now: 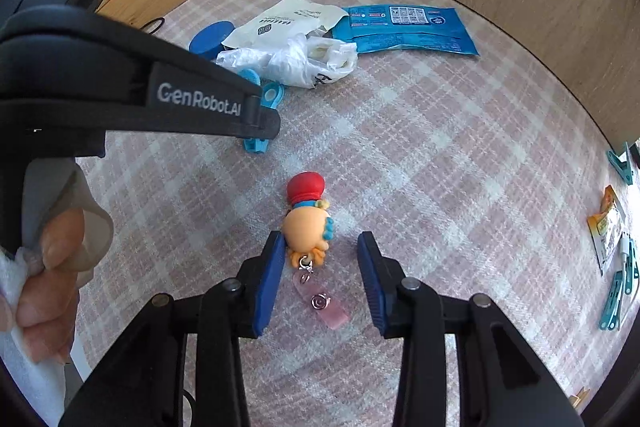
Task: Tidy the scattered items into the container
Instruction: 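Grasp the blue clip with the left tool while the right tool grasps the orange keychain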
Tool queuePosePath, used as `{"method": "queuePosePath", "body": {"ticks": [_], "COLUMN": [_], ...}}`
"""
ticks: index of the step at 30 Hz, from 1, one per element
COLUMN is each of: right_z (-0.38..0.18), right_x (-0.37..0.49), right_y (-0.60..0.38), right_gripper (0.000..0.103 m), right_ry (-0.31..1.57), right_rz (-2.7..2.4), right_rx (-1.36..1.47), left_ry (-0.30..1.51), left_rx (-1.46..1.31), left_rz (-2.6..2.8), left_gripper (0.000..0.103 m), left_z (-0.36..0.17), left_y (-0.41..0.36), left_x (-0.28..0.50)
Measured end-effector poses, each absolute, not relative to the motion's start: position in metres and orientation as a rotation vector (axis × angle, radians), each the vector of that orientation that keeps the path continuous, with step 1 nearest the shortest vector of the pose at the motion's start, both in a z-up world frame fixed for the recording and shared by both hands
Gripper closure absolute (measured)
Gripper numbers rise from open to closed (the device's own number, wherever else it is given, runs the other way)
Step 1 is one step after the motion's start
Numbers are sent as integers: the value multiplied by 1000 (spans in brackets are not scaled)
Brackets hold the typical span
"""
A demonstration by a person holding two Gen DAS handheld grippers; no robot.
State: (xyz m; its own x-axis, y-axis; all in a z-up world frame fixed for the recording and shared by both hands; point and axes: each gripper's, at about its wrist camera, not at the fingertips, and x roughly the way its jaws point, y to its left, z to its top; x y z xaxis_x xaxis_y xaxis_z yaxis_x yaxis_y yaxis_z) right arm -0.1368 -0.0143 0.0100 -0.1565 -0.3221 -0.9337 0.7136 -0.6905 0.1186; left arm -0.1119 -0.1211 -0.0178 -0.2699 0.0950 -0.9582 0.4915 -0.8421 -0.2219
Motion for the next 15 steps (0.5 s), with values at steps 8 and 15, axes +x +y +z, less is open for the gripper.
{"method": "queuePosePath", "body": {"ticks": [8,15], "right_z": [9,15], "right_x": [-137,-130], "right_y": [-9,20], "right_gripper": [82,83], "right_ry": [415,264], "right_rz": [-1908,-1910], "right_rx": [1442,1474], "left_ry": [730,730], "left_rx": [1707,1700], "left_rz": [-2207,-2241], "left_gripper": [90,90], "left_z": [-19,-11], "left_y": [-115,-102], "left_x": [-96,-83]}}
